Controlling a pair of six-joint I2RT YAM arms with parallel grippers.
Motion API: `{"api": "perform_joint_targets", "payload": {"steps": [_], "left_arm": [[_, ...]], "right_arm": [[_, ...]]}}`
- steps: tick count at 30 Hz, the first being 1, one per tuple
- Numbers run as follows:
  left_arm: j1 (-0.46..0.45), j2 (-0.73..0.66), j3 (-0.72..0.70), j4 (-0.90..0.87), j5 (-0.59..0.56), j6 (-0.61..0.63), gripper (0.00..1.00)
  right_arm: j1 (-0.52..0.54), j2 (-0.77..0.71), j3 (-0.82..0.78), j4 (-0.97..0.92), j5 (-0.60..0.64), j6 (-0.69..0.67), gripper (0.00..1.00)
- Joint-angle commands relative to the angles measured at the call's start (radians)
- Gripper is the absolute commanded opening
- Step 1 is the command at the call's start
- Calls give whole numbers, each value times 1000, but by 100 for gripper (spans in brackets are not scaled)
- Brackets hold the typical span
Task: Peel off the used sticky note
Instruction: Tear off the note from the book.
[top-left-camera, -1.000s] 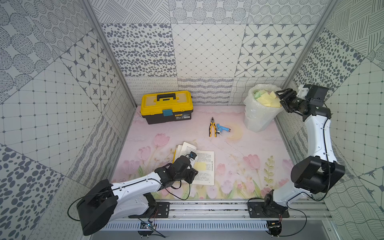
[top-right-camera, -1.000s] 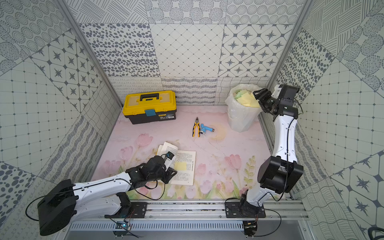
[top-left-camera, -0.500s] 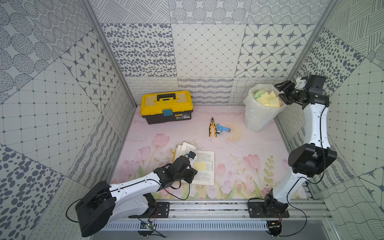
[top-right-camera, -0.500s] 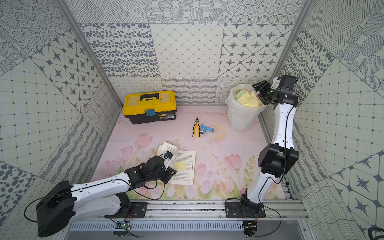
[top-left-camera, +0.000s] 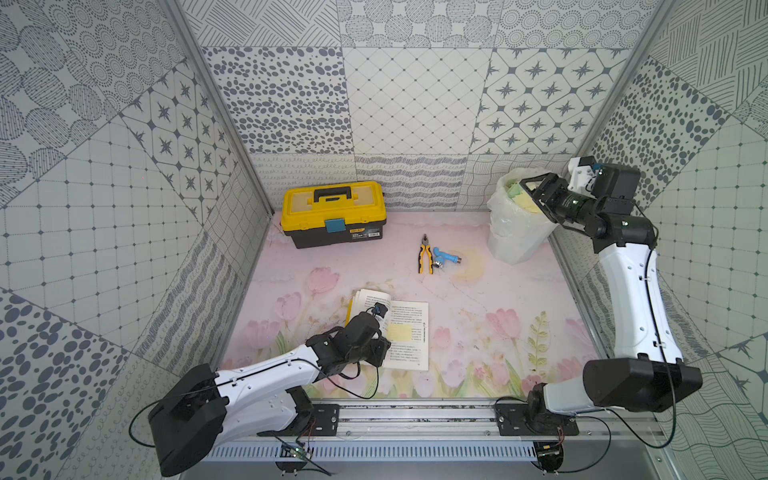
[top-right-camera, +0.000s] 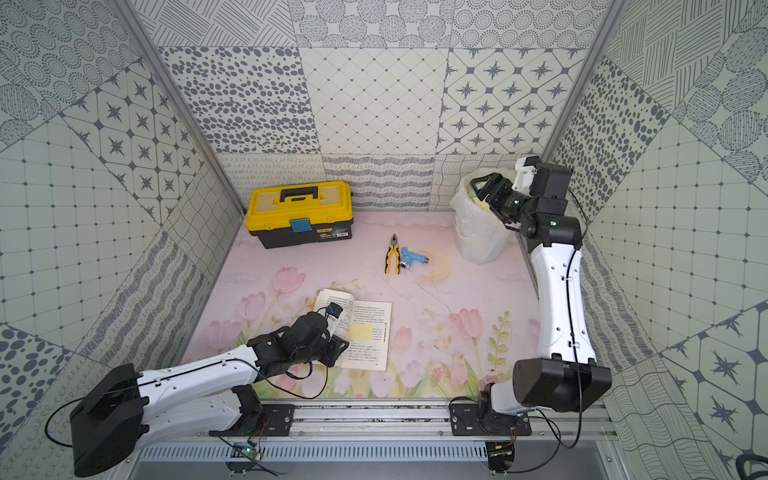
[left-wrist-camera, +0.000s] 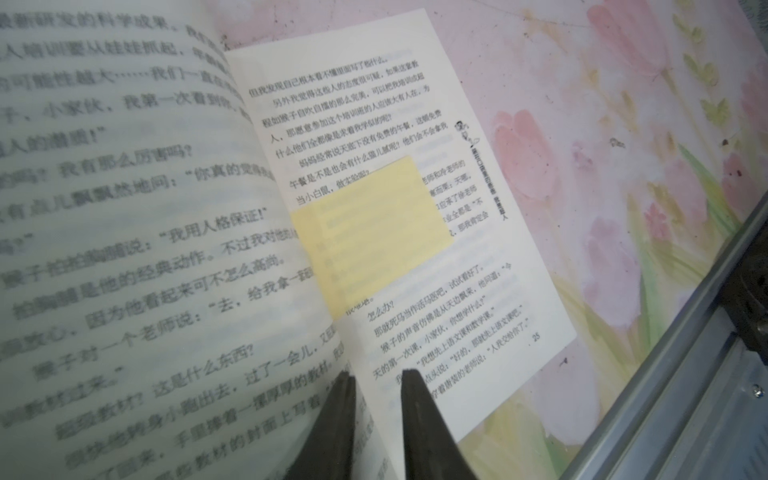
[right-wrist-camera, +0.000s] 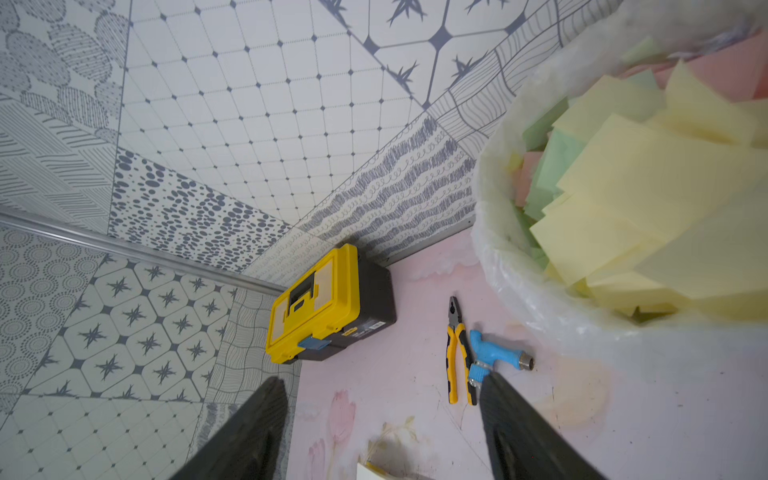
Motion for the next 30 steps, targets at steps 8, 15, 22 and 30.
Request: {"api": "perform_joint_targets", "payload": {"steps": [8, 15, 22, 30], "left_arm": [[-9, 118, 68, -140, -104, -73, 21], [-9, 139, 65, -130, -94, -78, 18], [-9, 109, 0, -77, -64, -102, 15], [-11, 77, -20, -107, -53, -161, 13]], "right_arm": [[290, -154, -394, 170, 1, 22, 76], [497, -164, -681, 311, 5, 129, 73], [652, -119, -801, 380, 20, 208, 71], [771, -73, -859, 434, 44, 291, 70]]}}
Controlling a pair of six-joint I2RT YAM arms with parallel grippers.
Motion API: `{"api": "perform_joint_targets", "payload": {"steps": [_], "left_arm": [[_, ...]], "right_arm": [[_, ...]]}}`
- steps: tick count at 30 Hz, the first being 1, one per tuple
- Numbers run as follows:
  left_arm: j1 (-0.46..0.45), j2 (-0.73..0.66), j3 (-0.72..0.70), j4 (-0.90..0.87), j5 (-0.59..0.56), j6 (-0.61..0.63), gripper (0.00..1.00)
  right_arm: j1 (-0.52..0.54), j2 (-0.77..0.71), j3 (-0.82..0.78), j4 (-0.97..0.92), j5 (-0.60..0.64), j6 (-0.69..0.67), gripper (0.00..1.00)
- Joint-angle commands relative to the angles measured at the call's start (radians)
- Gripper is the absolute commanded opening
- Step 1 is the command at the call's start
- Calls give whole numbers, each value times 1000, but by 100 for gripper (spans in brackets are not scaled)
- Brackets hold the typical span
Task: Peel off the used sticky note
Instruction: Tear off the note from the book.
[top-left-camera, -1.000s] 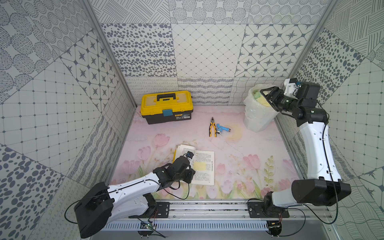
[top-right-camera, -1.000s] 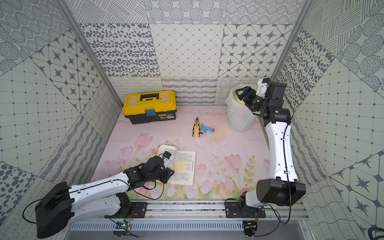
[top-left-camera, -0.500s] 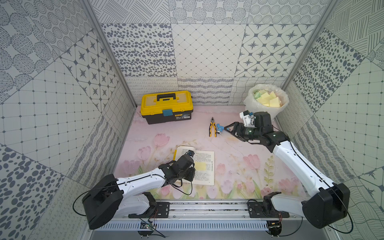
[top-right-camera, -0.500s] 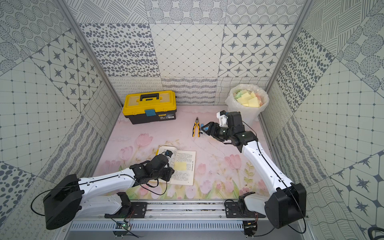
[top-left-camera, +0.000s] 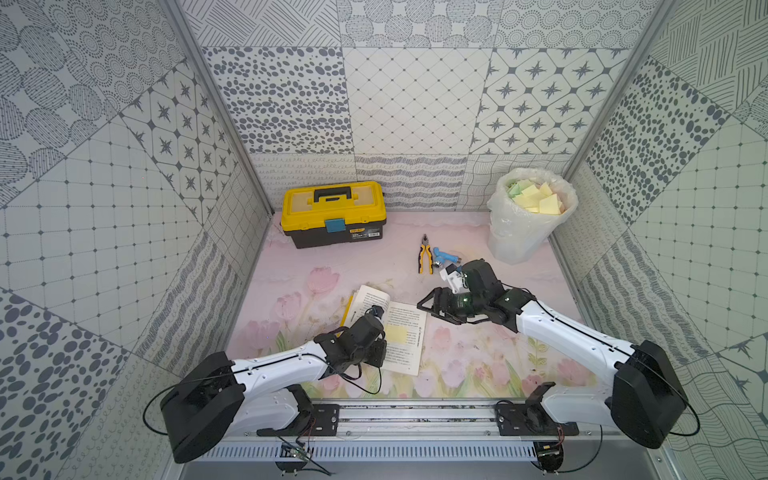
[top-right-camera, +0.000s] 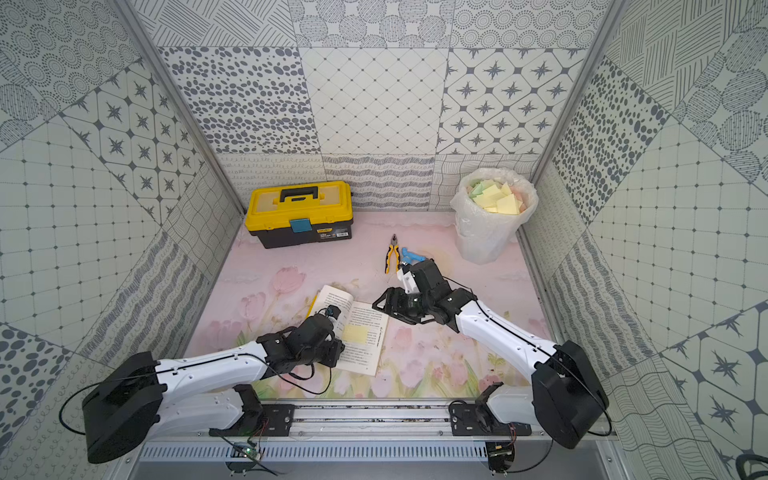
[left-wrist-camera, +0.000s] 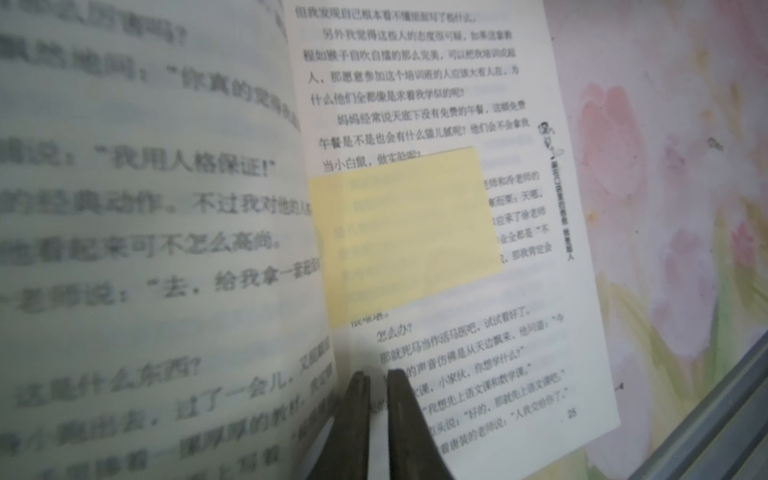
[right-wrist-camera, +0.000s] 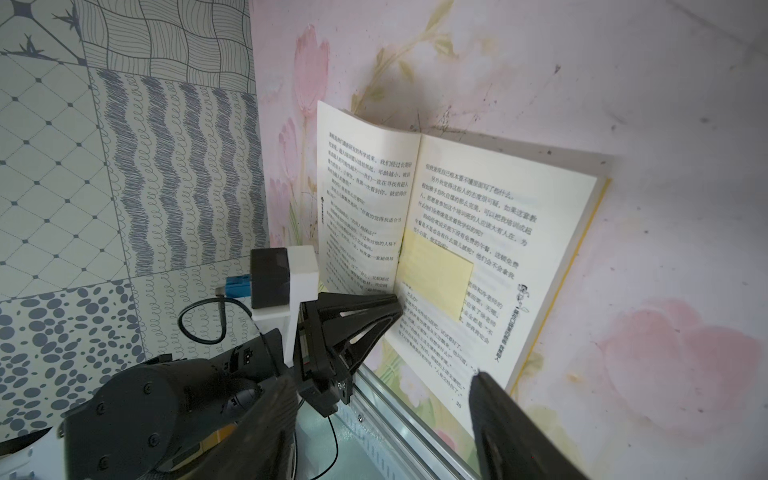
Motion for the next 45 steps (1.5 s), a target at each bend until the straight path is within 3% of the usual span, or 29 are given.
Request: {"api": "perform_joint_targets", "payload": {"steps": [1, 12, 34, 40, 45], "left_arm": [[-9, -4, -12, -95, -20, -54, 13], [-9, -22, -21, -96, -35, -64, 14], [-10, -75, -42, -90, -36, -65, 15], [-9, -81, -45, -88, -37, -66, 15], [-9, -82, -45, -89, -38, -67, 15]], "right_arm": [[41, 32, -32, 104, 18, 66, 69], [173, 278, -47, 263, 6, 168, 63], [223, 431, -55, 394, 93, 252, 63], [223, 450, -40, 437, 77, 265, 52], [223, 453, -35, 458, 74, 271, 31]]}}
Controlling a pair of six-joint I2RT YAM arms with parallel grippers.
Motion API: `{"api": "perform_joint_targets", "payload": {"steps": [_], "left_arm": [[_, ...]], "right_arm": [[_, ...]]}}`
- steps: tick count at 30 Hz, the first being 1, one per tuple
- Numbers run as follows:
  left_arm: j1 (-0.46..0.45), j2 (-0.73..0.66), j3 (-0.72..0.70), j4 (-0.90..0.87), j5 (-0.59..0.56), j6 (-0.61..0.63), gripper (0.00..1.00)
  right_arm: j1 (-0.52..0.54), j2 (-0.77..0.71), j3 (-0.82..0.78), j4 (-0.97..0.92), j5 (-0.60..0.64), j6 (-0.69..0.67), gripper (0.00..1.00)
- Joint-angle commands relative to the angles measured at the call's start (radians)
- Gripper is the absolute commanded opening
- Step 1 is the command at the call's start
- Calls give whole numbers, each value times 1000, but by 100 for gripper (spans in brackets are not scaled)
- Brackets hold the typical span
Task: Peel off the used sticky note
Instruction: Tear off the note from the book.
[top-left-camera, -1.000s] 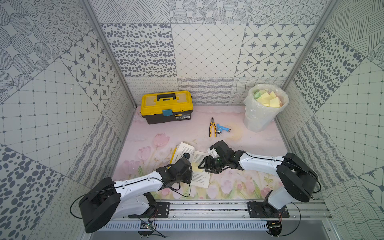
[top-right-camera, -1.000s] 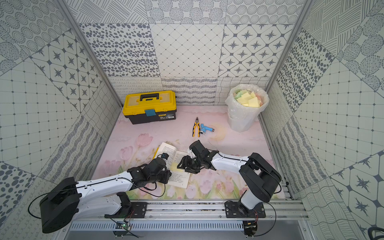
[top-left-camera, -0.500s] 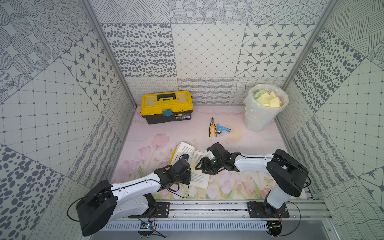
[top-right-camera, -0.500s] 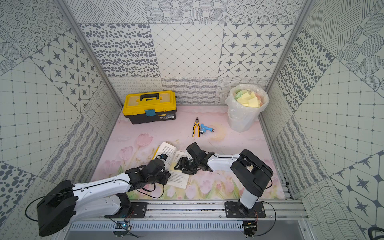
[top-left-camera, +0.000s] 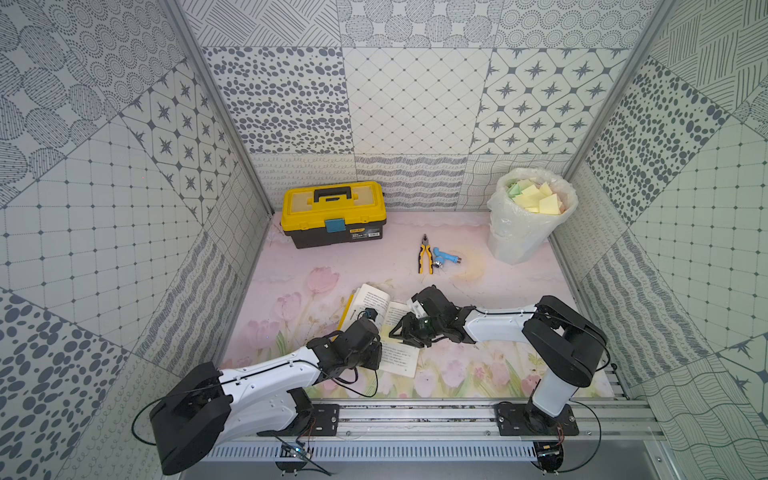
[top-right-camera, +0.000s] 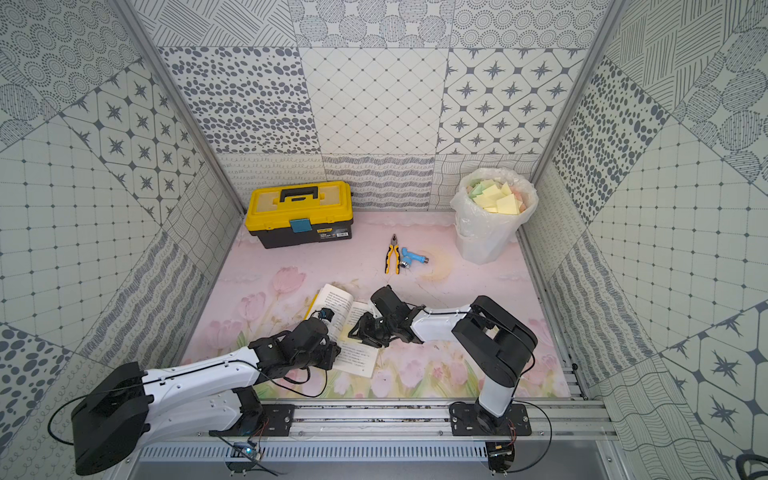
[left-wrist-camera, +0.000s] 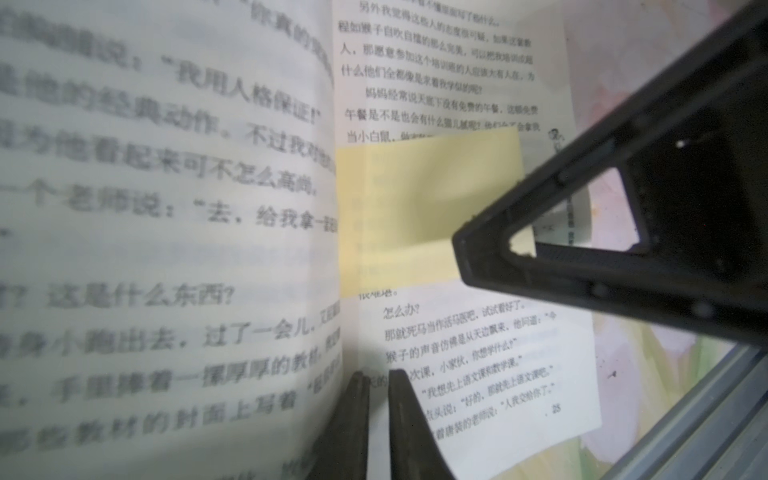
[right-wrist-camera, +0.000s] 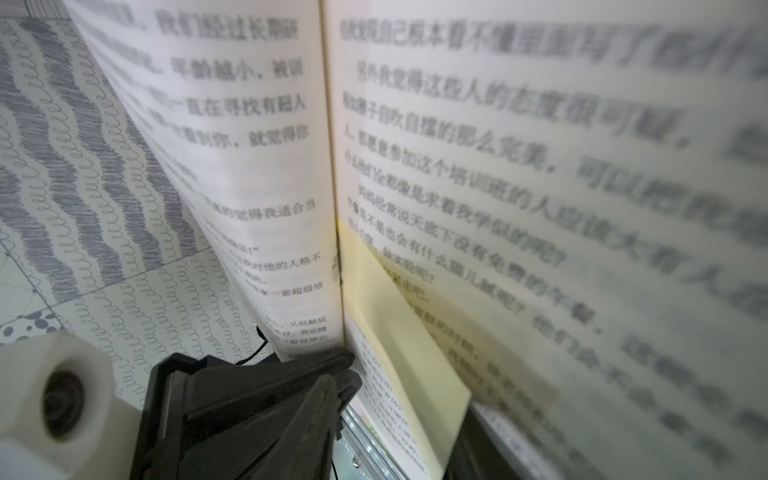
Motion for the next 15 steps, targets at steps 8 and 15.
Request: {"api": "perform_joint_targets", "payload": {"steps": [8, 15], "left_arm": [[-10, -4, -6, -56, -32, -2, 15], [-9, -17, -14, -46, -30, 3, 15]], "right_arm": [[-4, -7, 4, 22, 48, 5, 0], [-27, -51, 1, 19, 47, -3, 0]]}}
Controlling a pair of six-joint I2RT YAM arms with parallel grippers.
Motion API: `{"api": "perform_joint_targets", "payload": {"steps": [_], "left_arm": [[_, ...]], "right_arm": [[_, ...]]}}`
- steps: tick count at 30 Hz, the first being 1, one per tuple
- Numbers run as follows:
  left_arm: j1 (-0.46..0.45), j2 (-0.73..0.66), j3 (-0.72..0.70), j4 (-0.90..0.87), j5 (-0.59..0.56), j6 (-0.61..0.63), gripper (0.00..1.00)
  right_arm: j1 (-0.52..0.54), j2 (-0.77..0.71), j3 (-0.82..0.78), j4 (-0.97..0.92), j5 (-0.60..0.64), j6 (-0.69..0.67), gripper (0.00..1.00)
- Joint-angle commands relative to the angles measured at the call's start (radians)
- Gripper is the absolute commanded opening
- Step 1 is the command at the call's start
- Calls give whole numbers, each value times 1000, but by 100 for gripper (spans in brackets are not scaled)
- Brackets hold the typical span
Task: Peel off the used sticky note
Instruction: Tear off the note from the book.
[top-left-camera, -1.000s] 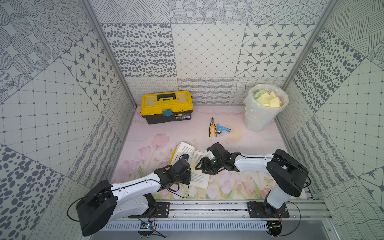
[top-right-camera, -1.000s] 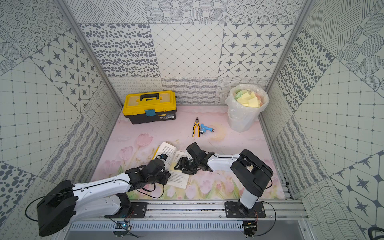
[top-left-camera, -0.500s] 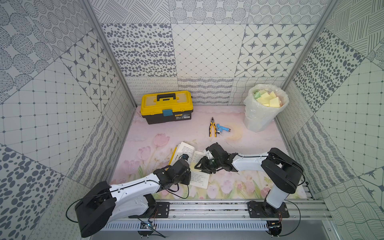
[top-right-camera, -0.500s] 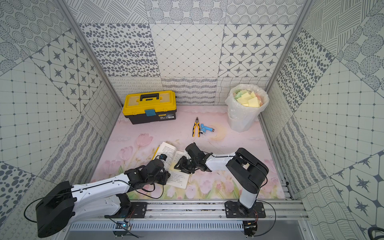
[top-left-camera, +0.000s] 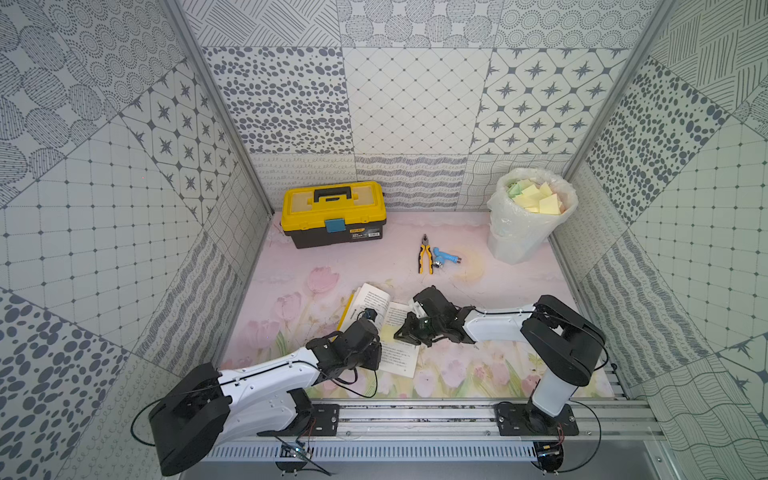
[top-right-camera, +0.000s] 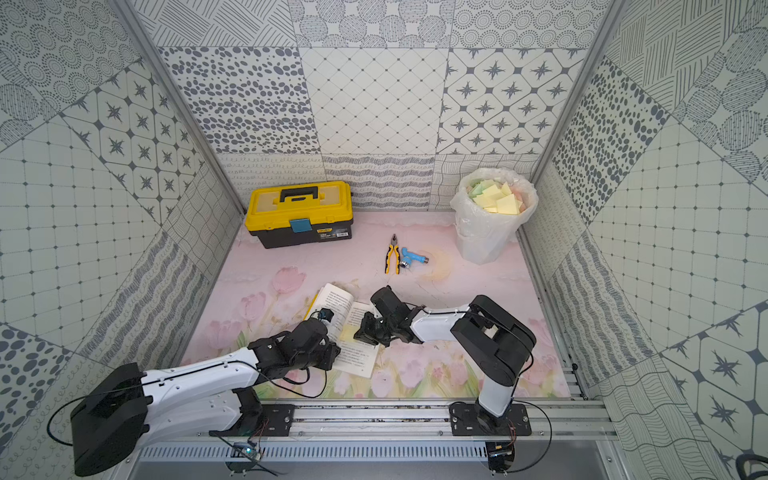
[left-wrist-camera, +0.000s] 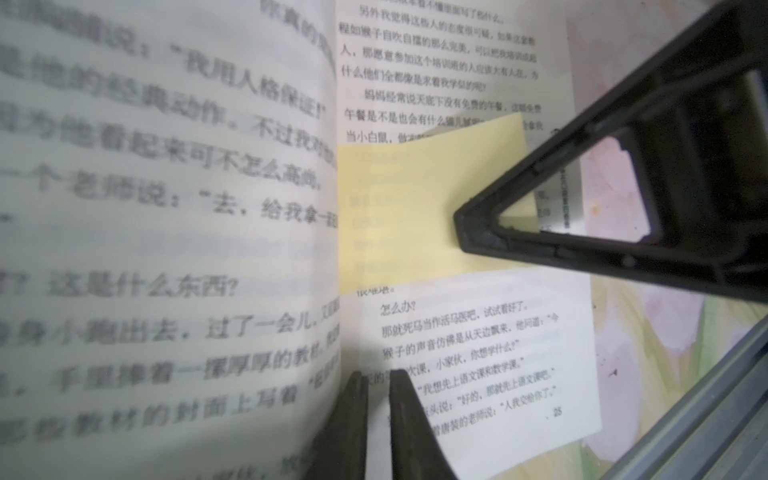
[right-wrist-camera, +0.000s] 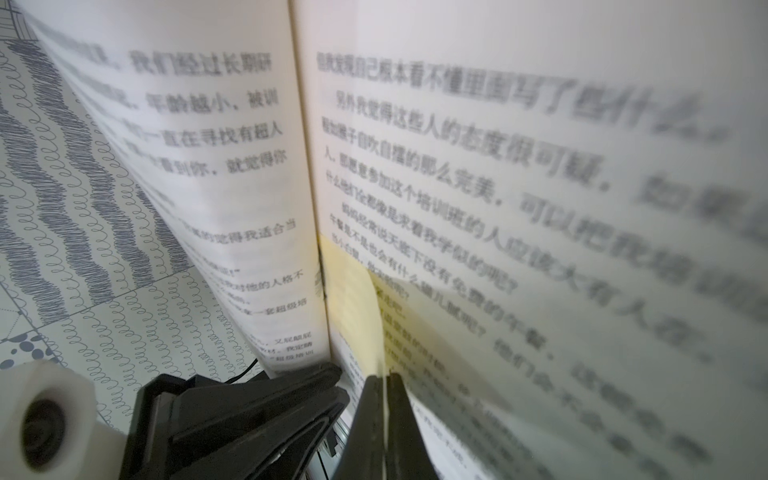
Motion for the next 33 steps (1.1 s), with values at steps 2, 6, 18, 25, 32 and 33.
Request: {"api": "perform_joint_targets", "payload": {"steps": [2, 6, 18, 25, 32, 33], "left_arm": [[-9, -9, -8, -45, -31, 3, 16], [-9, -12, -6, -46, -32, 4, 16], [-8, -8, 0, -27, -36, 17, 16], [-9, -43, 0, 15, 22, 43, 17], [-9, -203, -27, 34, 115, 102, 17], [-9, -223, -27, 36, 138, 116, 17]], "right_arm": [[-26, -62, 0, 14, 21, -20, 0], [-46, -97, -1, -7, 19, -32, 0], [-93, -167, 2, -73, 12, -76, 0], [-96, -148, -3, -76, 10, -82, 0], [-108, -136, -3, -75, 5, -90, 0], [-112, -135, -1, -78, 4, -94, 0]]}}
